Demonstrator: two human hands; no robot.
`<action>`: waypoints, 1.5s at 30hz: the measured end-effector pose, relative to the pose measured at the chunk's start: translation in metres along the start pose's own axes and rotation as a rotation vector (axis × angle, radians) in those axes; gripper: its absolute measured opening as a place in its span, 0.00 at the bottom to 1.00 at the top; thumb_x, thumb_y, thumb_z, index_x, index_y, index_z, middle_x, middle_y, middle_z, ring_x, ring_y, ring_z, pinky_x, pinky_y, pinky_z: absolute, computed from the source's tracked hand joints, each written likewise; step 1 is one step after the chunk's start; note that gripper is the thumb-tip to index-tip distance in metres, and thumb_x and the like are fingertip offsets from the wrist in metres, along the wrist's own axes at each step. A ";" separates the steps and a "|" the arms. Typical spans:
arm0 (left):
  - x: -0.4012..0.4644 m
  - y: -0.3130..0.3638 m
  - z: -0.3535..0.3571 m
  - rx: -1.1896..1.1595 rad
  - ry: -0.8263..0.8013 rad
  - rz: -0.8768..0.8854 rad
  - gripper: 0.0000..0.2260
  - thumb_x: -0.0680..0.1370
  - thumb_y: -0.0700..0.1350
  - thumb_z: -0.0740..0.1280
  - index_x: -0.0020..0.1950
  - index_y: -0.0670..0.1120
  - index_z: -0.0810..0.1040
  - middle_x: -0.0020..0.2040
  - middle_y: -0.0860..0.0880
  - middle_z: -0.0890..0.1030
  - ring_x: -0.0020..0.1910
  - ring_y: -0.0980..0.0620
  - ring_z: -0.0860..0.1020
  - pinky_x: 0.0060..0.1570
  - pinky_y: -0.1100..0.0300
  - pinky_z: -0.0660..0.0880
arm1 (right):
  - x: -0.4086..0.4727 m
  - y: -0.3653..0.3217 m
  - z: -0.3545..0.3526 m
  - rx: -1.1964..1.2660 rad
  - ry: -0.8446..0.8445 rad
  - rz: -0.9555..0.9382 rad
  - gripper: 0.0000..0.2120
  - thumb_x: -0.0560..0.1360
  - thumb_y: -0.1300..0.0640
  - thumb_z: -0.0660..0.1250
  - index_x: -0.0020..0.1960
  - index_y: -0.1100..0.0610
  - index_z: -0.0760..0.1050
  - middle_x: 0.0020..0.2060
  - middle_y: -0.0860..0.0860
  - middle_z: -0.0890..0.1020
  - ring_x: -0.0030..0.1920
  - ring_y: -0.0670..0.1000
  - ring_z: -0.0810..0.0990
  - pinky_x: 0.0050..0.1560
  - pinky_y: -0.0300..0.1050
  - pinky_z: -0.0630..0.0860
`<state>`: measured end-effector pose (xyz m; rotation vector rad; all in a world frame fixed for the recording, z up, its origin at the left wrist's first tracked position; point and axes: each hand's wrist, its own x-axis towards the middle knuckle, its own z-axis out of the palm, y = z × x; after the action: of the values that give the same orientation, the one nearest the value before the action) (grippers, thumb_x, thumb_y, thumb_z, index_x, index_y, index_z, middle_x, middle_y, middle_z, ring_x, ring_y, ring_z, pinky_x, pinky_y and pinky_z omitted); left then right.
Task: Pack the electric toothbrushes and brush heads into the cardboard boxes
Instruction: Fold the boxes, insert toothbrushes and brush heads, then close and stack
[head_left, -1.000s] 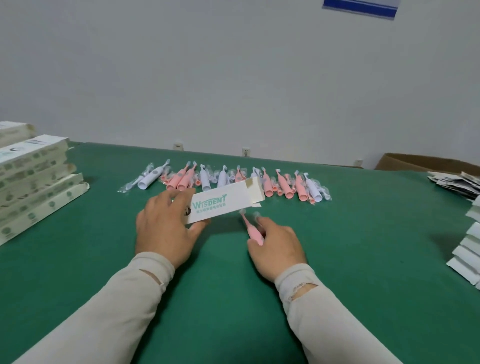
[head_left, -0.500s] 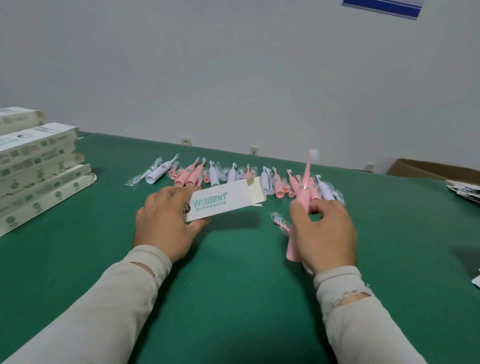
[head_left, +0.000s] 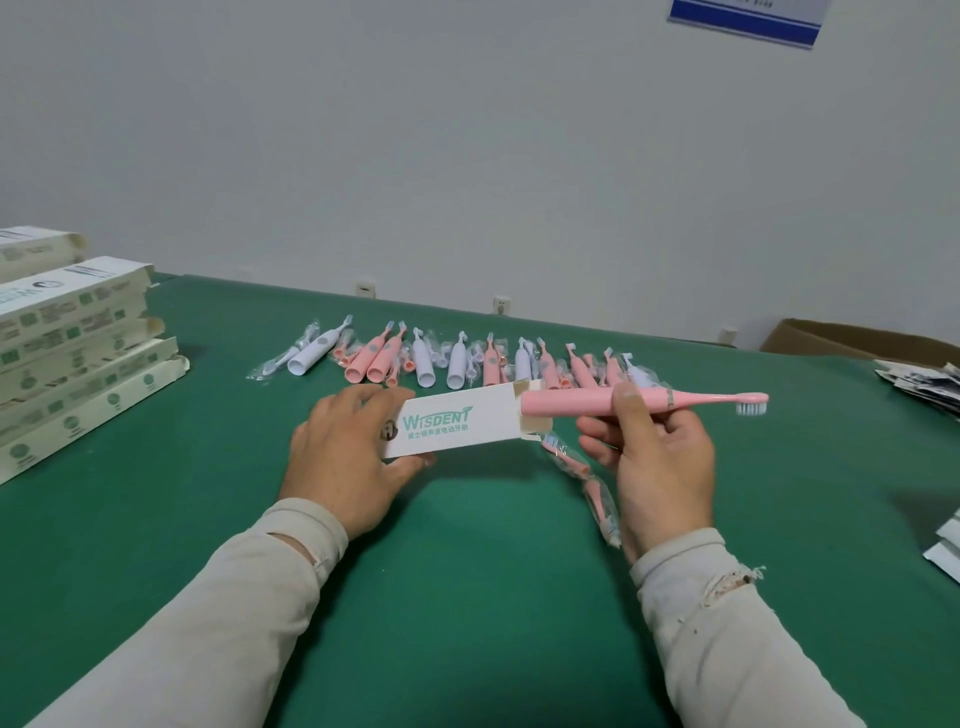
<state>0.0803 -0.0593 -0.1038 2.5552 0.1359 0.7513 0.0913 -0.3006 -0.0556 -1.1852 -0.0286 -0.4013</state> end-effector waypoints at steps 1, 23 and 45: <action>0.000 0.000 0.000 -0.006 0.003 0.000 0.27 0.70 0.60 0.74 0.68 0.61 0.72 0.66 0.56 0.72 0.64 0.48 0.68 0.62 0.50 0.65 | 0.001 0.001 0.000 -0.024 0.000 -0.006 0.07 0.80 0.57 0.68 0.53 0.61 0.76 0.35 0.53 0.86 0.34 0.49 0.84 0.33 0.37 0.79; 0.000 0.001 -0.001 0.024 -0.018 -0.025 0.27 0.70 0.60 0.75 0.68 0.62 0.72 0.66 0.56 0.73 0.64 0.48 0.69 0.61 0.50 0.67 | 0.015 0.017 -0.013 -0.341 -0.057 -0.026 0.15 0.80 0.67 0.62 0.64 0.53 0.74 0.44 0.53 0.82 0.38 0.44 0.85 0.35 0.34 0.78; -0.002 0.006 -0.007 0.005 -0.065 0.035 0.30 0.71 0.61 0.73 0.71 0.58 0.71 0.66 0.54 0.74 0.63 0.46 0.69 0.60 0.46 0.72 | 0.001 0.022 -0.011 -0.831 -0.358 -0.399 0.09 0.79 0.57 0.67 0.50 0.42 0.78 0.47 0.37 0.76 0.44 0.41 0.76 0.44 0.28 0.70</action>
<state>0.0747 -0.0627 -0.0969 2.5894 0.0725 0.6809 0.0972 -0.3045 -0.0791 -2.0760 -0.4501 -0.5691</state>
